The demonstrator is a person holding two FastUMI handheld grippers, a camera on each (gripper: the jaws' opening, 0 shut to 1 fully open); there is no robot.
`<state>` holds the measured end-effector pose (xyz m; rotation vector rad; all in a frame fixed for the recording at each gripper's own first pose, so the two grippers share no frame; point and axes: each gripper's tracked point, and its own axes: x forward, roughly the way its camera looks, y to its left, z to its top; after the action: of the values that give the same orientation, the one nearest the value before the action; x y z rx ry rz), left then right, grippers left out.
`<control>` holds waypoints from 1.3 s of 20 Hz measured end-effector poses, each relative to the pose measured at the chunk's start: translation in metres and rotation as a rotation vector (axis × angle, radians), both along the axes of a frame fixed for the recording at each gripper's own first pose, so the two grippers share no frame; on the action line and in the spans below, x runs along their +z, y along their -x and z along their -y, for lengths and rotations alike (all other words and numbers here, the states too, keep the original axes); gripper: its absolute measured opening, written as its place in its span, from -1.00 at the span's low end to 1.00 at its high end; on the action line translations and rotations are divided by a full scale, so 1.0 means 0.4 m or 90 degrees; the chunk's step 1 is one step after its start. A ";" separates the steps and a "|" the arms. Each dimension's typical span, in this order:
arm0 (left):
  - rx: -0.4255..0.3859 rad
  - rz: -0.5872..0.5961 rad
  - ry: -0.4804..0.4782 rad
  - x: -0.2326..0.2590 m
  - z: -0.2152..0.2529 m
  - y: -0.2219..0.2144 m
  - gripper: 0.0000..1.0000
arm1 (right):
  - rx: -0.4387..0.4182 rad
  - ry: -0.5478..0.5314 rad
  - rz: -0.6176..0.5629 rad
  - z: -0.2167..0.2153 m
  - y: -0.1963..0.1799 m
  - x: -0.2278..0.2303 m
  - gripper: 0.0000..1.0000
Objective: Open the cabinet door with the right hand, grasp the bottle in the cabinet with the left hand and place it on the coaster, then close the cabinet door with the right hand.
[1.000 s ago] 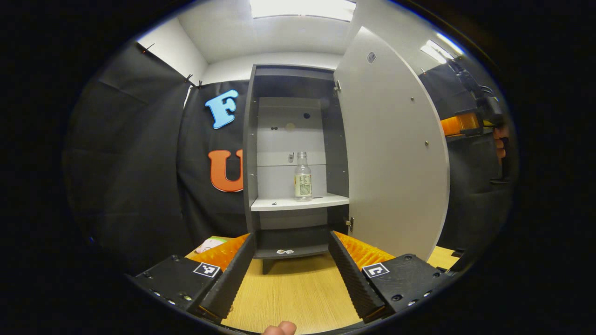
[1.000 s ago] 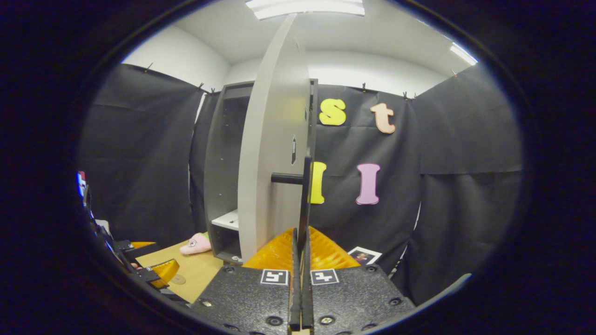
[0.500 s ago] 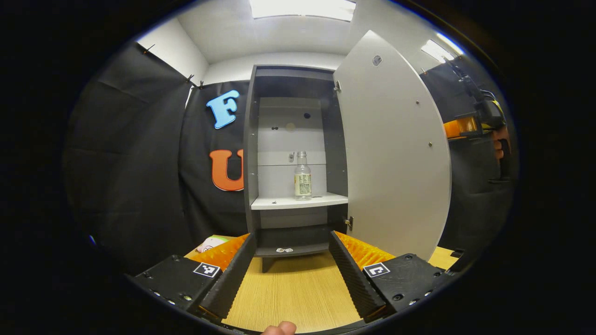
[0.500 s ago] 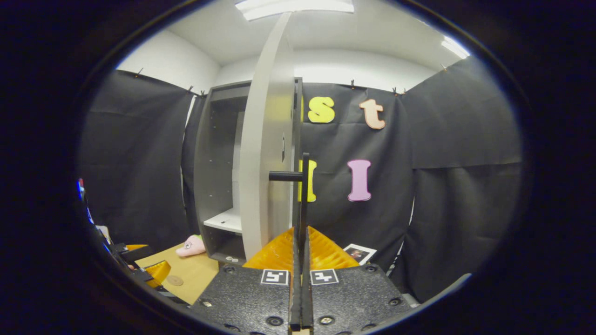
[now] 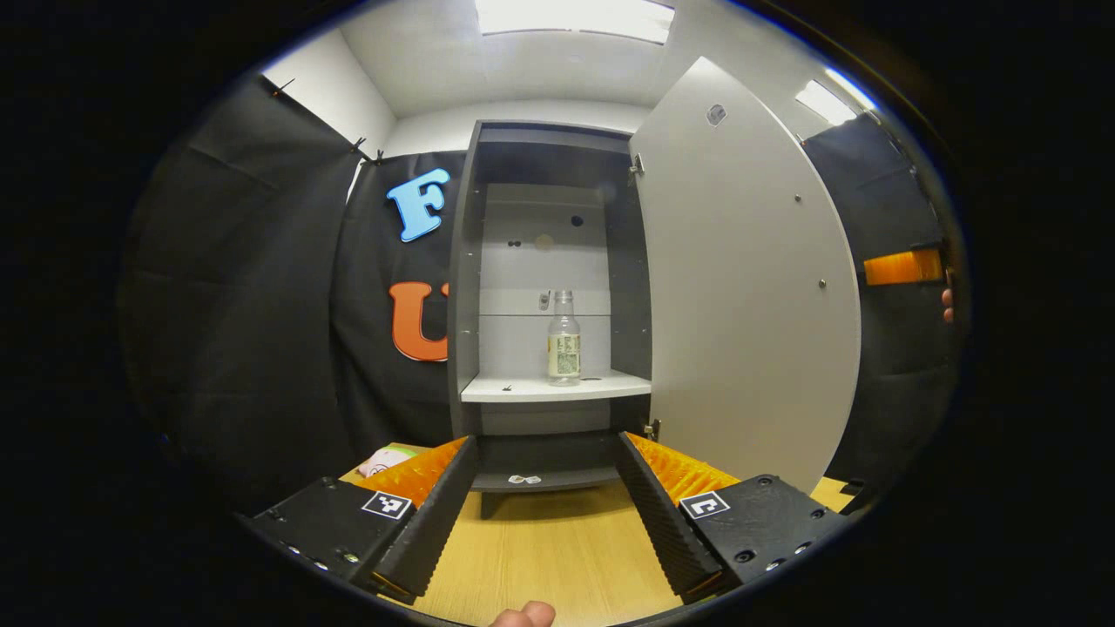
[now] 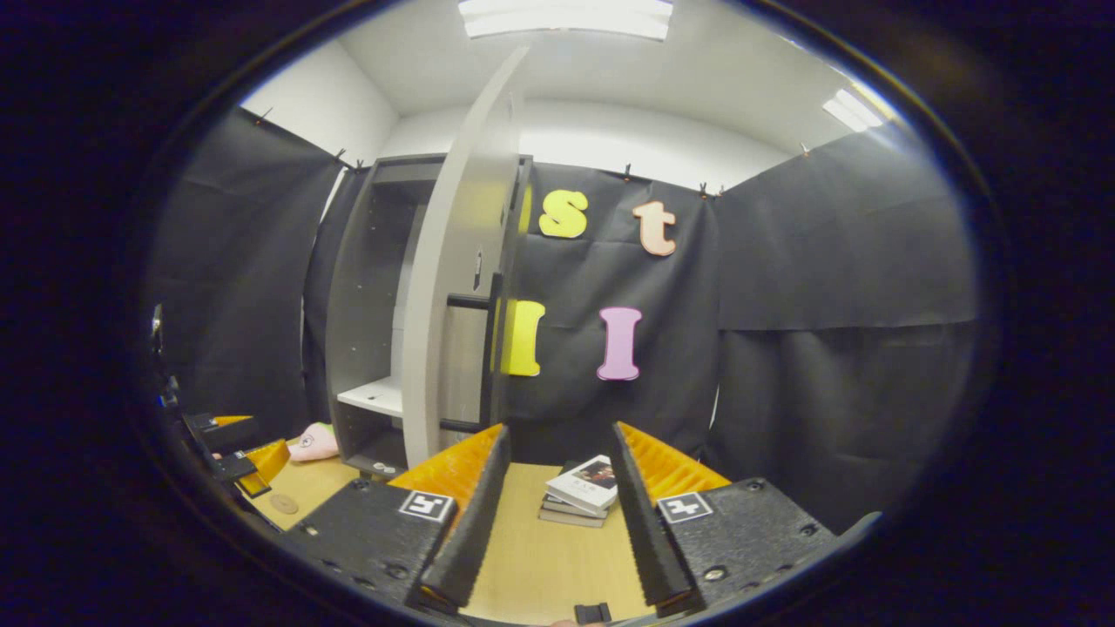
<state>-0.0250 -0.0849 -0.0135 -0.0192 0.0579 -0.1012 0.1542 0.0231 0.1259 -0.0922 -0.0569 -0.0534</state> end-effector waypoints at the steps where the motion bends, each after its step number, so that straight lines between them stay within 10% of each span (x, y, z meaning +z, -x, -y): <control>1: -0.004 0.002 0.005 0.010 0.007 -0.017 0.91 | -0.001 -0.003 -0.004 0.007 -0.009 -0.009 0.84; 13: -0.049 0.044 -0.007 0.170 0.098 -0.476 0.91 | 0.029 -0.065 -0.011 0.036 -0.052 -0.060 1.00; 26: 0.005 0.032 -0.056 0.140 0.069 -0.930 0.91 | -0.082 -0.090 -0.055 0.182 -0.032 -0.137 1.00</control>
<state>0.3472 -0.1123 0.0424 0.0701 0.0125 -0.0915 0.1670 -0.0496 0.0712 0.0425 0.0390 -0.1824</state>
